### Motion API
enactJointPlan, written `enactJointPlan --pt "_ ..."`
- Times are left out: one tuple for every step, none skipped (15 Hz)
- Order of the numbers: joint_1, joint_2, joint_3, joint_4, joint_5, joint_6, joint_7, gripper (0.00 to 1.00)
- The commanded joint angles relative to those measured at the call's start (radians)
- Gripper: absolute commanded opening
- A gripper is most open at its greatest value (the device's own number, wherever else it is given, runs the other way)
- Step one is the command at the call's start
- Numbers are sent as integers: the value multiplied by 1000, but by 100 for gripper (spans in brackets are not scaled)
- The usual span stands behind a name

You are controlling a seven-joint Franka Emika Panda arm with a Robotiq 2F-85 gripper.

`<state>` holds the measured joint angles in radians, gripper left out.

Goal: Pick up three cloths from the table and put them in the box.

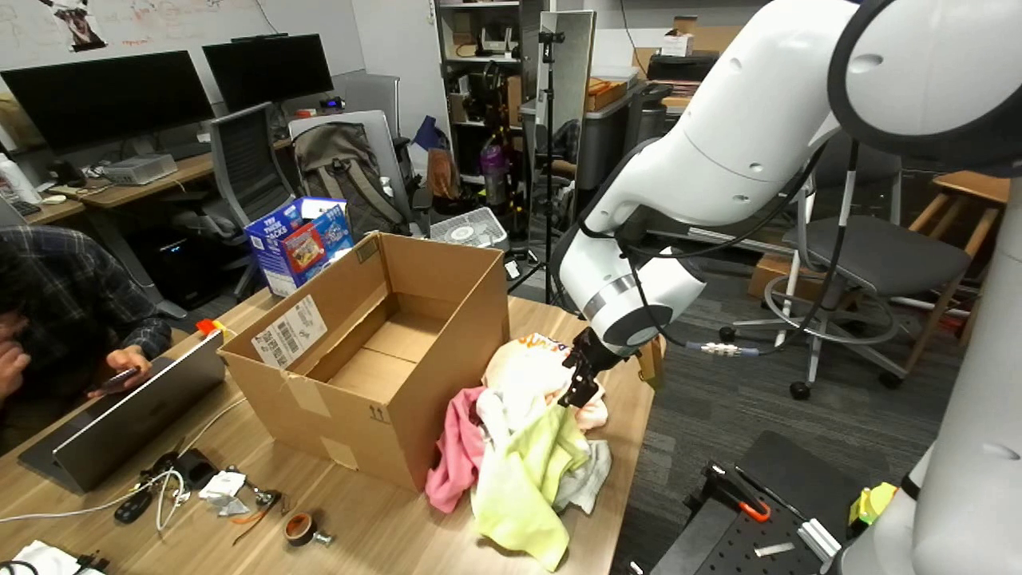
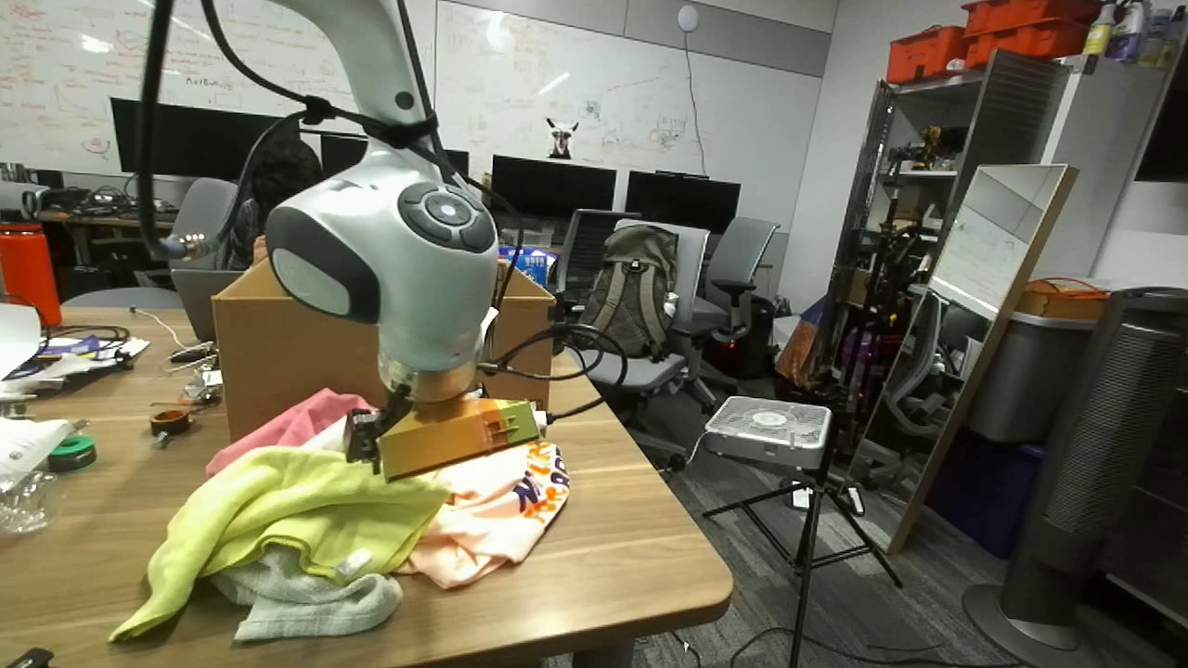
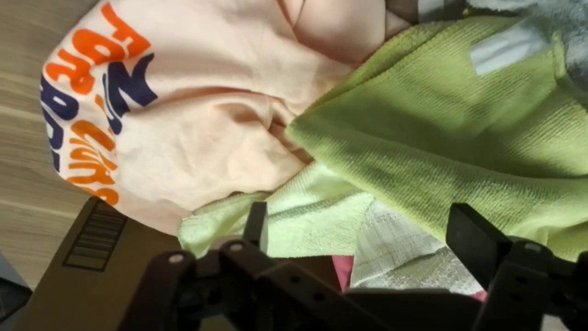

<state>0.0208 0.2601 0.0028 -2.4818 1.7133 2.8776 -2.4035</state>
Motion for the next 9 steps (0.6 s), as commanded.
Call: enactJointPlan --pt "36 41 21 11 -42 104 145 100" --pt "42 51 26 10 -57 116 180 100" --pt "50 66 32 6 -84 130 233 100" --pt "56 75 37 1 -115 132 275 100" --pt "63 80 41 -9 -152 133 325 100" --pt "70 85 41 -17 -192 128 372 100" --pt "78 89 39 -27 -238 119 422 100" --pt "86 92 35 -35 -281 108 465 100" --pt "94 87 29 -49 -333 93 514 100"
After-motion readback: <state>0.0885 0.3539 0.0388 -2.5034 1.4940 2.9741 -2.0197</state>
